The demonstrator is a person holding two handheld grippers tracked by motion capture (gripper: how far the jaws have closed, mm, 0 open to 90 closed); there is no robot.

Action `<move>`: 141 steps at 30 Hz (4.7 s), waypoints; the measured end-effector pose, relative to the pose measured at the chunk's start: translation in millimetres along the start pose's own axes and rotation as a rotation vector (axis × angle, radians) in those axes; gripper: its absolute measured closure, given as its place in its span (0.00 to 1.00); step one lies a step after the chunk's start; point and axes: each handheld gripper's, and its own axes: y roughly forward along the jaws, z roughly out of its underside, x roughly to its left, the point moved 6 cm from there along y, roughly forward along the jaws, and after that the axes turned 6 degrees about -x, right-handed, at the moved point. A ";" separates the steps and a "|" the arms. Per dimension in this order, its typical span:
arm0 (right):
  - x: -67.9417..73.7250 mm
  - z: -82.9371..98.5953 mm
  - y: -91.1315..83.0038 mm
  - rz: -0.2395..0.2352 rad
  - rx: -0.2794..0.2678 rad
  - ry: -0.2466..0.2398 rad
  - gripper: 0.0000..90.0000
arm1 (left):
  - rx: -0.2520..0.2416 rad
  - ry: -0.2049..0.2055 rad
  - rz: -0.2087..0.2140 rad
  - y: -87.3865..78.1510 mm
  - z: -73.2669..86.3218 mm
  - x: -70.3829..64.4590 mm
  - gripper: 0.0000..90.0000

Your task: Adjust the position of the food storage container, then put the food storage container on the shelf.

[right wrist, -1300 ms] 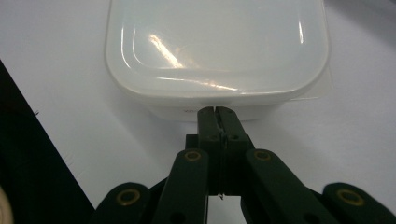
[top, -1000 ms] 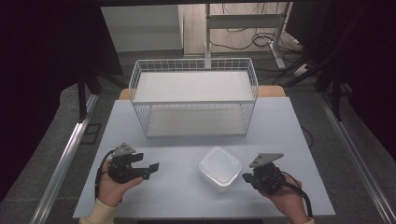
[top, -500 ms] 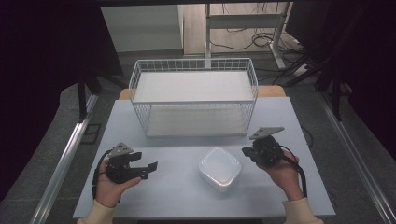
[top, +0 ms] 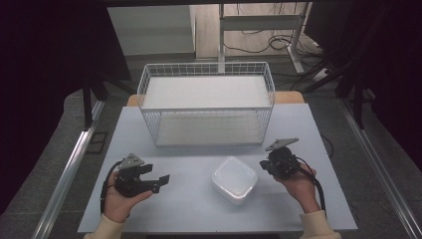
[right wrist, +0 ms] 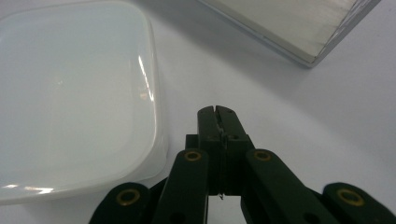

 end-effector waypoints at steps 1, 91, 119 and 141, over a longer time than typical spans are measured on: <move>0.2 0.7 1.1 -0.002 0.005 -0.002 0.99 | 0.002 -0.002 -0.001 0.2 0.5 0.6 0.24; 64.3 5.1 -5.3 -0.191 -0.179 0.170 0.27 | -0.015 -0.030 0.042 -0.3 -3.0 -7.9 0.24; 95.1 4.4 16.5 -0.278 -0.177 0.341 0.39 | 0.114 -0.257 0.313 48.1 7.5 -49.0 0.26; 100.9 15.7 21.3 -0.349 -0.181 0.530 0.65 | 0.175 -0.376 0.385 67.5 13.7 -61.2 0.56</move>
